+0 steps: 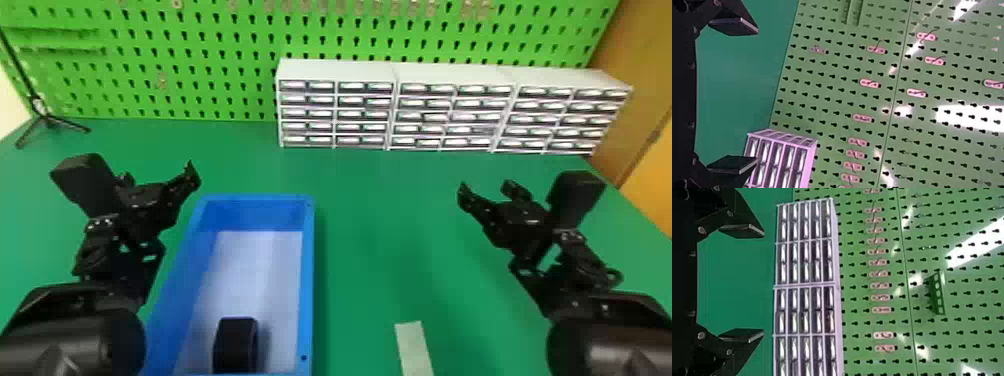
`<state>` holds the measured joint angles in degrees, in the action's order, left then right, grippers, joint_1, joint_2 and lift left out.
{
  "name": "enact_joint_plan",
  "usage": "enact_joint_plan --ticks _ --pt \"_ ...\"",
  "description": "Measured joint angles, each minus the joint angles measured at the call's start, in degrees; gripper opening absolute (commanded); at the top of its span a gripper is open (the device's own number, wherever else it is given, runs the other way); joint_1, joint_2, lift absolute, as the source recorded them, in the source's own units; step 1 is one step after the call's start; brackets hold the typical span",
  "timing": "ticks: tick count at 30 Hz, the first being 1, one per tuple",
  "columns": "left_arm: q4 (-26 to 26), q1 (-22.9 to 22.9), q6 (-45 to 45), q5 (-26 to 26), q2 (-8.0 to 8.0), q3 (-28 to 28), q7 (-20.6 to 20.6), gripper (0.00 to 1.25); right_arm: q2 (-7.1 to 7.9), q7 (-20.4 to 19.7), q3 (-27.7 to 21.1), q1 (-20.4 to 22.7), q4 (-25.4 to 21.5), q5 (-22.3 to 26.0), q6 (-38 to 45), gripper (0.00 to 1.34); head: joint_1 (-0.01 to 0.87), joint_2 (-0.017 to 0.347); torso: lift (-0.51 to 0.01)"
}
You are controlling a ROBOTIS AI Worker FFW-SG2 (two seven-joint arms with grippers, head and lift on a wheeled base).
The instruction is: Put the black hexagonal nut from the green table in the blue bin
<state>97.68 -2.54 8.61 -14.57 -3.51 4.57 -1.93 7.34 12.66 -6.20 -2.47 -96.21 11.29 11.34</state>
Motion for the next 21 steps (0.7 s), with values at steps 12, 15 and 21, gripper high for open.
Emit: enact_joint_plan --ticks 12,15,21 --pt "0.94 0.54 0.0 -0.27 0.0 0.21 0.0 1.12 -0.35 0.0 -4.23 1.66 -1.79 -0.2 -0.02 0.99 0.692 0.008 -0.097" --pt "1.18 0.69 0.0 -0.41 0.03 0.16 0.0 1.12 -0.68 0.0 -4.9 1.84 -2.18 -0.22 -0.06 0.99 0.692 0.008 -0.097" --pt "1.65 1.0 0.0 -0.89 0.08 -0.13 0.0 1.12 -1.33 0.0 -5.61 2.17 -2.81 -0.4 -0.09 0.99 0.692 0.008 -0.097"
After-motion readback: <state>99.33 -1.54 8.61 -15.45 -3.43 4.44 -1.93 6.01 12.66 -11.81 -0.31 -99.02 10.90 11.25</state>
